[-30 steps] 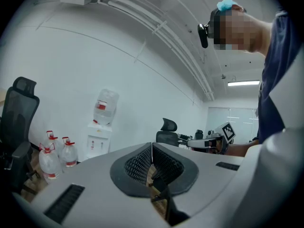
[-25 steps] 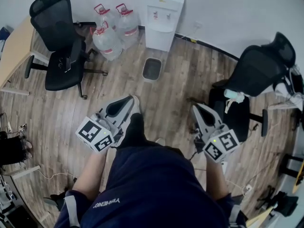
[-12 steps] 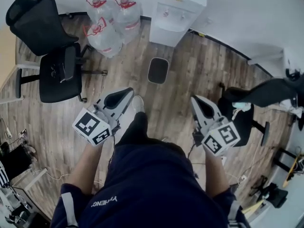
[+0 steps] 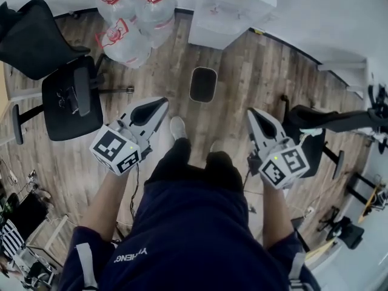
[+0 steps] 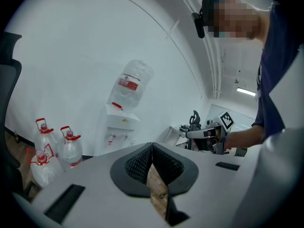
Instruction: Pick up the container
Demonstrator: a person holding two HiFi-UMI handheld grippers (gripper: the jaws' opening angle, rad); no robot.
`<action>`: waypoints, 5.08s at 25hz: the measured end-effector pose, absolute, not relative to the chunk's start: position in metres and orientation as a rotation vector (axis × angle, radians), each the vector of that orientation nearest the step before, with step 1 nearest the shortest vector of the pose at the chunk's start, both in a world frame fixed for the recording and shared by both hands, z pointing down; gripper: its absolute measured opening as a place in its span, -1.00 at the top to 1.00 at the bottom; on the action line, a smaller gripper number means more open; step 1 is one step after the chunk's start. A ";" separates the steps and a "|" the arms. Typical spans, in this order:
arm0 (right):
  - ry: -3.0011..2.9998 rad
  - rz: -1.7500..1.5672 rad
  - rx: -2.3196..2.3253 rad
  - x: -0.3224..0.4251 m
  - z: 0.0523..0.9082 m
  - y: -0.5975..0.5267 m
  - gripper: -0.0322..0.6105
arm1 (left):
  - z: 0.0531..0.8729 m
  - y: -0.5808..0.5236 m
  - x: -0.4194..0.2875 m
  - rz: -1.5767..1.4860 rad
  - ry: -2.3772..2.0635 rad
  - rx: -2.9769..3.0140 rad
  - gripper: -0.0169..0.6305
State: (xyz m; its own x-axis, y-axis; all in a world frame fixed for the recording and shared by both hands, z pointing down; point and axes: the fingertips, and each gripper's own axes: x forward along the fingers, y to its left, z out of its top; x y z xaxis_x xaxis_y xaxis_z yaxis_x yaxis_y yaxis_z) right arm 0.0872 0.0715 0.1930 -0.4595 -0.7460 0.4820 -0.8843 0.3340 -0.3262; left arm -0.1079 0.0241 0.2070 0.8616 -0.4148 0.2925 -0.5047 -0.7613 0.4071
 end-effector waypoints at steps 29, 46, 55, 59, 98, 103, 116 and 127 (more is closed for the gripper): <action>-1.947 1.181 1.130 0.151 0.653 -0.022 0.87 | 0.634 -0.038 -0.002 0.670 -0.680 2.120 0.76; -1.540 1.428 1.149 0.185 0.964 0.033 0.27 | 0.960 0.005 0.018 0.973 -0.680 1.793 0.23; -1.507 1.422 1.092 0.170 1.022 0.038 0.33 | 1.014 0.013 0.025 1.050 -0.645 1.775 0.42; -1.489 1.399 1.119 0.169 1.021 0.037 0.61 | 1.010 0.014 0.027 1.109 -0.642 1.791 0.60; -1.781 1.125 1.266 0.079 0.382 0.037 0.66 | 0.371 0.037 -0.066 0.897 -0.911 1.962 0.59; -1.795 1.098 1.290 0.075 0.363 0.046 0.66 | 0.356 0.050 -0.070 0.873 -0.905 1.978 0.59; -1.797 1.088 1.348 0.062 0.353 0.047 0.68 | 0.344 0.045 -0.083 0.831 -0.908 2.022 0.59; -1.799 1.085 1.365 0.060 0.352 0.050 0.69 | 0.342 0.050 -0.084 0.821 -0.907 2.020 0.58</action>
